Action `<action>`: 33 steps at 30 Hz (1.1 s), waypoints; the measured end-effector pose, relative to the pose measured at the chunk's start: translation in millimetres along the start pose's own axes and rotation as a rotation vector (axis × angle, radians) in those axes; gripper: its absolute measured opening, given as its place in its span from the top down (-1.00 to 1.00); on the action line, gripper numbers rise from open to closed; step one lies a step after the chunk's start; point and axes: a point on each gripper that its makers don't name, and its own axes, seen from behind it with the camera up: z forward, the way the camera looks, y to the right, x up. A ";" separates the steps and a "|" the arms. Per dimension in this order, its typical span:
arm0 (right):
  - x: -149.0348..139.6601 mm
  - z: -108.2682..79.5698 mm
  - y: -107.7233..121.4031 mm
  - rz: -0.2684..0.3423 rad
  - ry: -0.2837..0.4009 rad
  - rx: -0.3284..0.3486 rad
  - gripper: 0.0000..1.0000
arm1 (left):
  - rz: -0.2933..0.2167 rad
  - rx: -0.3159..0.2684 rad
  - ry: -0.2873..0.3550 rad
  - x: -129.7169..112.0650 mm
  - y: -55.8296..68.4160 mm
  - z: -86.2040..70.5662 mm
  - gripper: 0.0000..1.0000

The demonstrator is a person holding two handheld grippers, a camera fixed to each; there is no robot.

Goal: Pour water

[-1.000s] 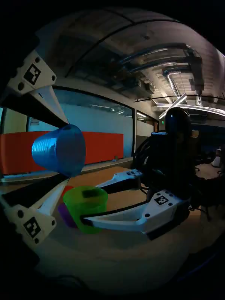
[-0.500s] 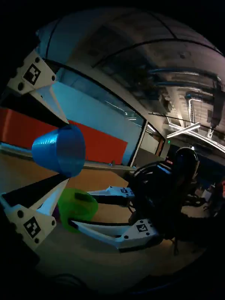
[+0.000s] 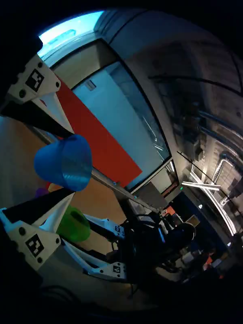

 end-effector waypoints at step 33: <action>-5.2 -11.5 1.2 -0.022 -0.056 0.000 -0.82 | -0.566 -0.039 -0.162 -75.6 11.4 -13.1 -0.70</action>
